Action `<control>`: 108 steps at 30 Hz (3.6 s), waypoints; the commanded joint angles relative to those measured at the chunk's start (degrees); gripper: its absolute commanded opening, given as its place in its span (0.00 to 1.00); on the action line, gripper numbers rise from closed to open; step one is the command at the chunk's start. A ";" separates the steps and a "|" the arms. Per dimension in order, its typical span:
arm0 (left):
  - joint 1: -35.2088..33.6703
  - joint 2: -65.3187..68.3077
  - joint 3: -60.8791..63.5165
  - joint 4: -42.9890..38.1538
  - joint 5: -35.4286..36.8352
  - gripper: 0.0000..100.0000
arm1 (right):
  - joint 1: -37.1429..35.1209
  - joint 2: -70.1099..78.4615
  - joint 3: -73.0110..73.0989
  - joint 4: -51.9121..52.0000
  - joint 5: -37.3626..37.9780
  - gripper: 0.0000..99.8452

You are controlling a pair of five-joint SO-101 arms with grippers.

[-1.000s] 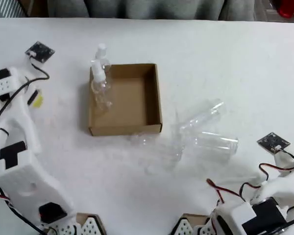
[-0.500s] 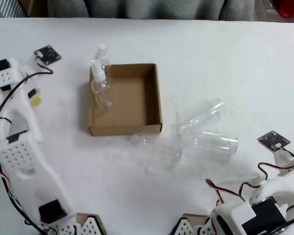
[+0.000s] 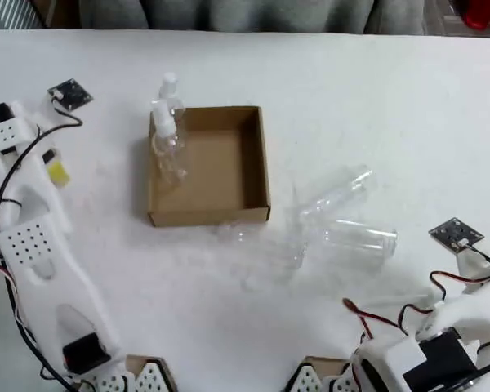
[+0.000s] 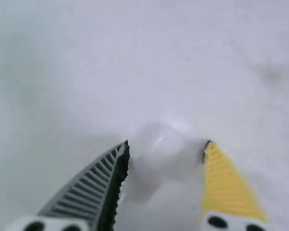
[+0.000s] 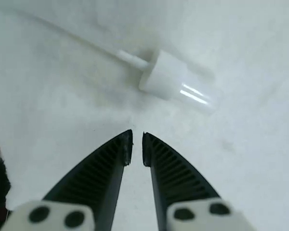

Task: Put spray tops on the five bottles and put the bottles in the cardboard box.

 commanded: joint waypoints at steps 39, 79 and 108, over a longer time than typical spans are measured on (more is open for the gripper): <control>-15.69 4.09 -22.59 19.08 69.01 0.03 | -0.84 -0.84 1.05 0.04 -0.44 0.02; -5.93 -54.29 75.34 -16.97 76.04 0.03 | -0.84 -4.97 0.00 0.04 -2.20 0.02; -4.35 -64.57 84.22 -14.33 75.60 0.28 | -34.68 -41.27 0.00 24.48 -31.12 0.15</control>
